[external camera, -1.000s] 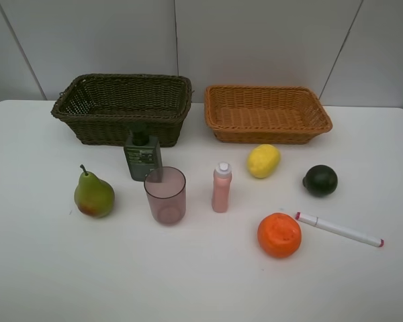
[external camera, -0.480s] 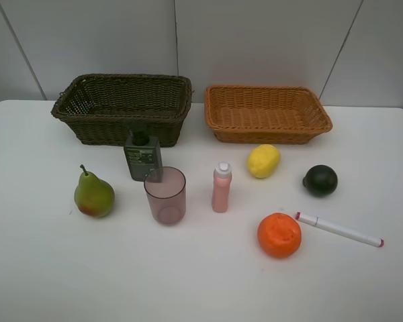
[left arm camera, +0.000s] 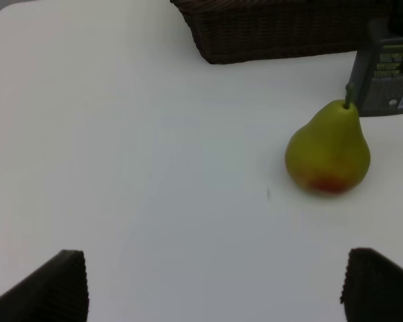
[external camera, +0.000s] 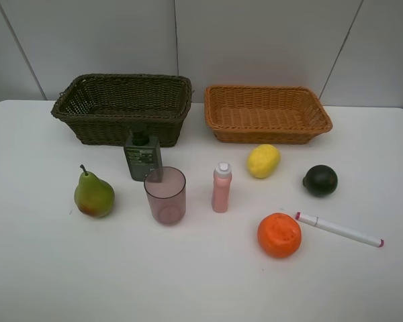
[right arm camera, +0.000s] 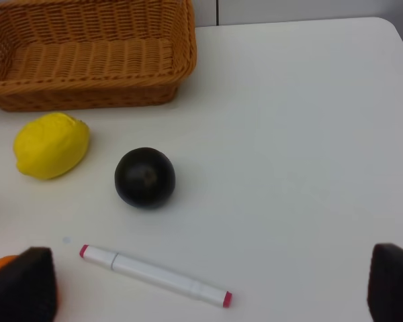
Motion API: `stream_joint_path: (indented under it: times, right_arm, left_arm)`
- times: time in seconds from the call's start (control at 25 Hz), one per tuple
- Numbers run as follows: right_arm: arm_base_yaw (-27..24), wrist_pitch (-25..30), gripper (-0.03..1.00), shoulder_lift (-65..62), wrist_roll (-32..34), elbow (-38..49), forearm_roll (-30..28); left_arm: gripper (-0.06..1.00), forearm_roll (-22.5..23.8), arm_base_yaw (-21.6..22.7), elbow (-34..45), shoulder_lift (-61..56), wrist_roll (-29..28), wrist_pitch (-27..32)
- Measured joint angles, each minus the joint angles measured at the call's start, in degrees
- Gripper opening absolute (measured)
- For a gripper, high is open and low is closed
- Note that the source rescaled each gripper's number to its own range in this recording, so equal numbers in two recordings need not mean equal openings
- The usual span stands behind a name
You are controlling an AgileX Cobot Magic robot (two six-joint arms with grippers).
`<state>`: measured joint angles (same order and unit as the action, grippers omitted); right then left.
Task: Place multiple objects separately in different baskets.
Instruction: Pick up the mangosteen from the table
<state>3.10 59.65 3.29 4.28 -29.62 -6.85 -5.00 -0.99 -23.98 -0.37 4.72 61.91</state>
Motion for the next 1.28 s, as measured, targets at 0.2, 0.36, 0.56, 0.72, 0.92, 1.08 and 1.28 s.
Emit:
stream_joint_path:
  times: [0.2,0.36,0.56,0.72,0.92,1.08,1.28]
  right_arm:
    - [0.00,0.00,0.97,0.00,0.00,0.00,0.00]
    - [0.00,0.00,0.97,0.00,0.00,0.00,0.00]
    - [0.00,0.00,0.97,0.00,0.00,0.00,0.00]
    - [0.00,-0.16,0.97,0.00,0.42,-0.08,0.00]
    - [0.00,-2.81,0.97,5.27,2.16,-4.98,0.19]
    - [0.00,-3.13,0.97,16.54,2.16,-10.70,-0.55]
    - [0.00,-3.21,0.97,32.05,2.16,-17.60,-1.12]
  left_arm:
    - [1.00,0.00,0.00,0.00,0.00,0.00,0.00]
    - [1.00,0.00,0.00,0.00,0.00,0.00,0.00]
    - [1.00,0.00,0.00,0.00,0.00,0.00,0.00]
    - [1.00,0.00,0.00,0.00,0.00,0.00,0.00]
    - [1.00,0.00,0.00,0.00,0.00,0.00,0.00]
    - [1.00,0.00,0.00,0.00,0.00,0.00,0.00]
    - [1.00,0.00,0.00,0.00,0.00,0.00,0.00]
